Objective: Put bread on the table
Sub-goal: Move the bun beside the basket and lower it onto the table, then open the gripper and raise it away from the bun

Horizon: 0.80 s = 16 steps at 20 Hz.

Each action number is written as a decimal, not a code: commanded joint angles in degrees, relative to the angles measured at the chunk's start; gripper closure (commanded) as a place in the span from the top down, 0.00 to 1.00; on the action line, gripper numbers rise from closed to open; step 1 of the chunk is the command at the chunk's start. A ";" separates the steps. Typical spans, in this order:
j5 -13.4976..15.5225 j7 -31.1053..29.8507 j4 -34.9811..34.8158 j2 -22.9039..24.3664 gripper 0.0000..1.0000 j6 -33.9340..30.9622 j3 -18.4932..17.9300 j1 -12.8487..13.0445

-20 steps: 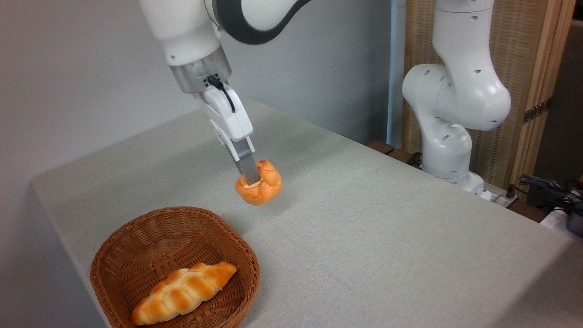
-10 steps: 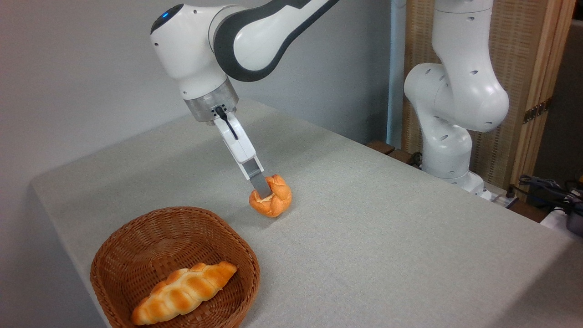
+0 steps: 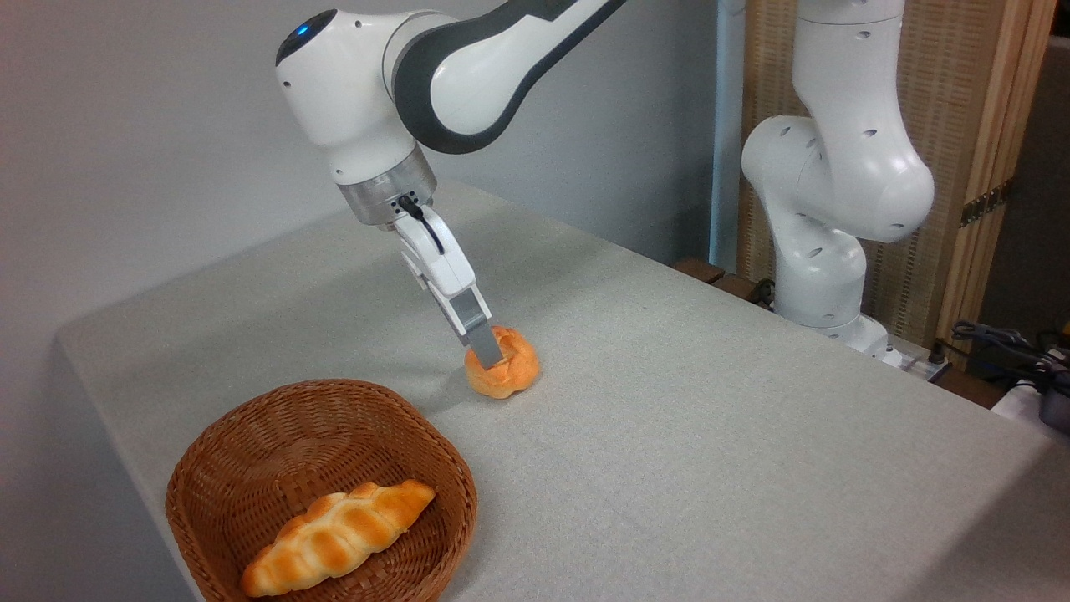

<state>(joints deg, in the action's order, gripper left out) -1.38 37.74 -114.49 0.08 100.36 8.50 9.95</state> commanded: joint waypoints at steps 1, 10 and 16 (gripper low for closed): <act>1.12 -1.00 0.93 0.36 1.00 0.54 -0.59 0.16; 6.22 -0.82 13.93 1.58 1.00 0.27 -5.78 -5.53; 5.43 -0.91 20.88 1.24 1.00 -4.20 -3.40 -11.35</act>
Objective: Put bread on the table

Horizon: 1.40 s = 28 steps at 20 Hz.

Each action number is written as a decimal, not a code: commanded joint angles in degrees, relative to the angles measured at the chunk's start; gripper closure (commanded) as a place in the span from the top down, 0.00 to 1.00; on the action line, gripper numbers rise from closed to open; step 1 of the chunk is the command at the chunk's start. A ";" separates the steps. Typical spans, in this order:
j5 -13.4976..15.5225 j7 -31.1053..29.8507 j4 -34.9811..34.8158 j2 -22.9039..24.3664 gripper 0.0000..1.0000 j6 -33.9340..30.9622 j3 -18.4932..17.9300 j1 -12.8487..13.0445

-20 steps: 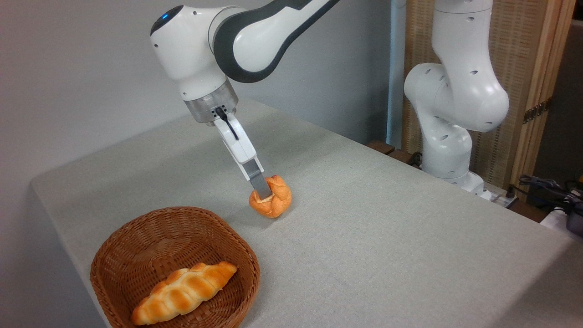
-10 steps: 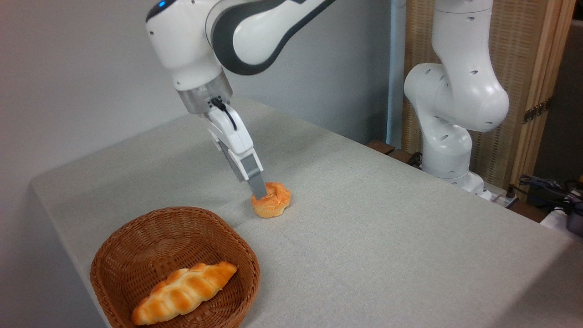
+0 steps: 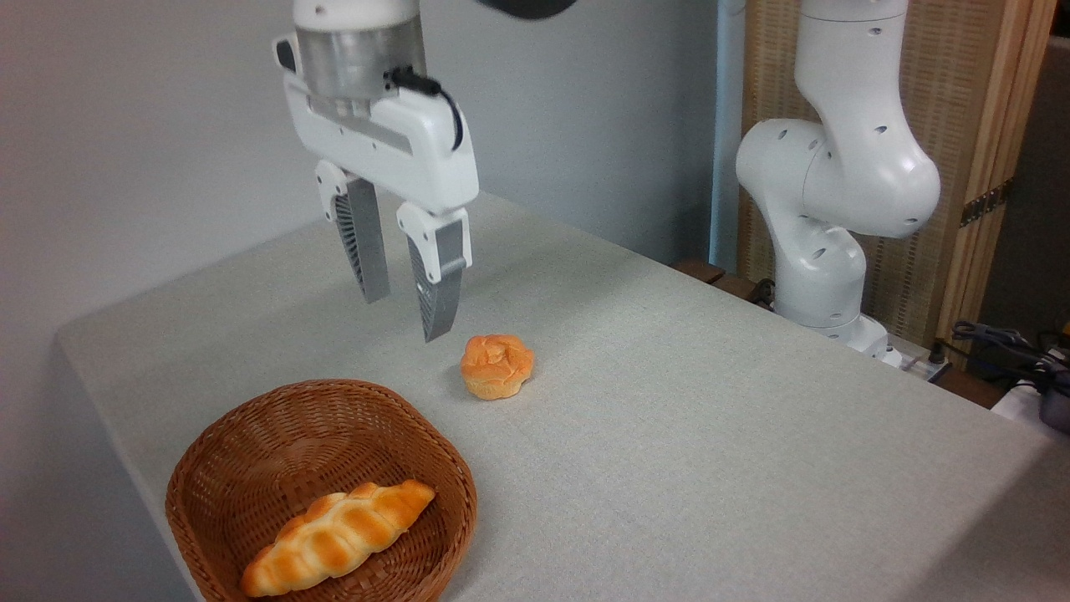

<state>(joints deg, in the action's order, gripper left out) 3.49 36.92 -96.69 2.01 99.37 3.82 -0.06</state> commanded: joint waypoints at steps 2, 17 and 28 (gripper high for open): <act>0.55 0.17 5.36 -0.87 1.00 -6.46 0.93 -1.35; -4.62 0.44 5.29 -1.75 1.00 -8.41 0.57 0.49; -5.07 0.61 4.23 -1.40 1.00 -7.35 0.31 0.58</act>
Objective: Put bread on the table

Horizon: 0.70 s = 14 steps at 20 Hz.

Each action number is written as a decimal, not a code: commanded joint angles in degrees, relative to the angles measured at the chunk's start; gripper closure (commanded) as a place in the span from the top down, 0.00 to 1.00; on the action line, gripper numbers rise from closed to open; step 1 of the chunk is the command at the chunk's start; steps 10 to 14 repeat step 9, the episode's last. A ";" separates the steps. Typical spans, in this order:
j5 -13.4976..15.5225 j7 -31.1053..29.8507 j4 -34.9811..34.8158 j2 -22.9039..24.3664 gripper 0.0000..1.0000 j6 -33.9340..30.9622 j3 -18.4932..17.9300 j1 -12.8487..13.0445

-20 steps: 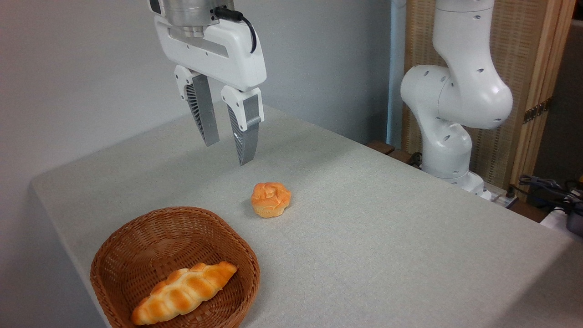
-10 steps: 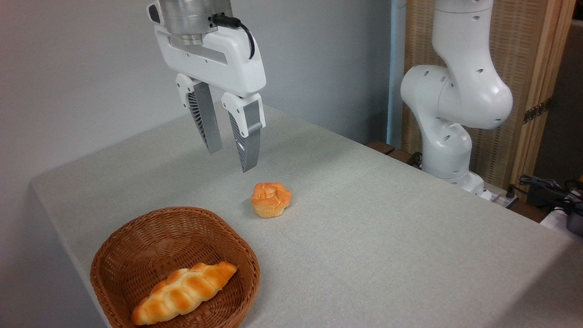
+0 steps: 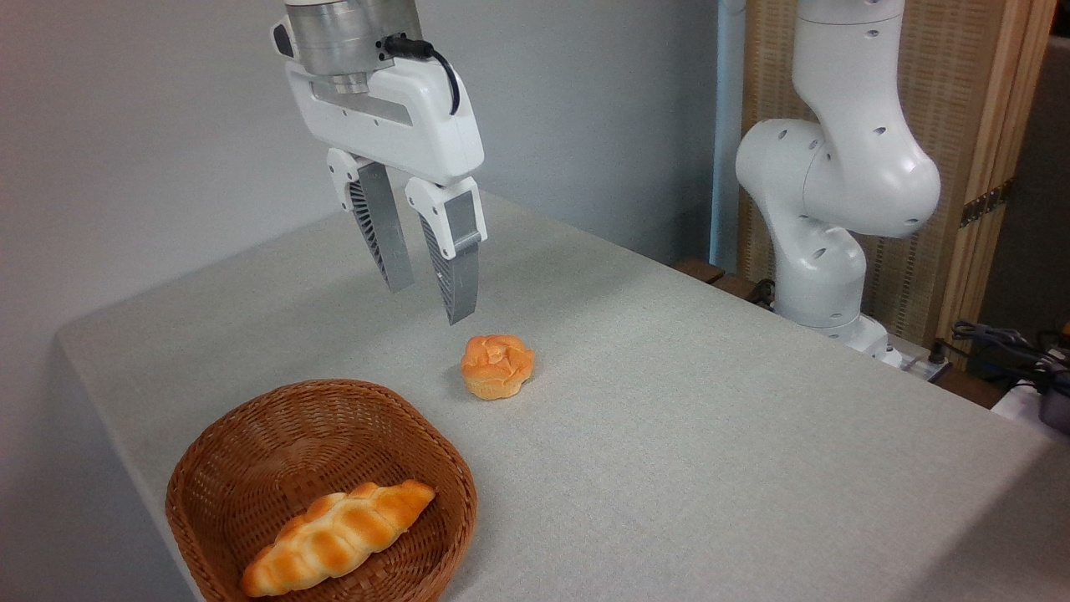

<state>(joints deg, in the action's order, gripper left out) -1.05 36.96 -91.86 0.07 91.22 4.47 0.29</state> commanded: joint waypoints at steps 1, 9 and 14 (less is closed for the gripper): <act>-0.54 0.57 -0.60 0.55 1.00 0.81 -0.34 0.23; -0.54 0.48 -0.51 0.73 1.00 0.63 -0.34 -0.12; -0.54 0.48 -0.51 0.73 1.00 0.63 -0.34 -0.12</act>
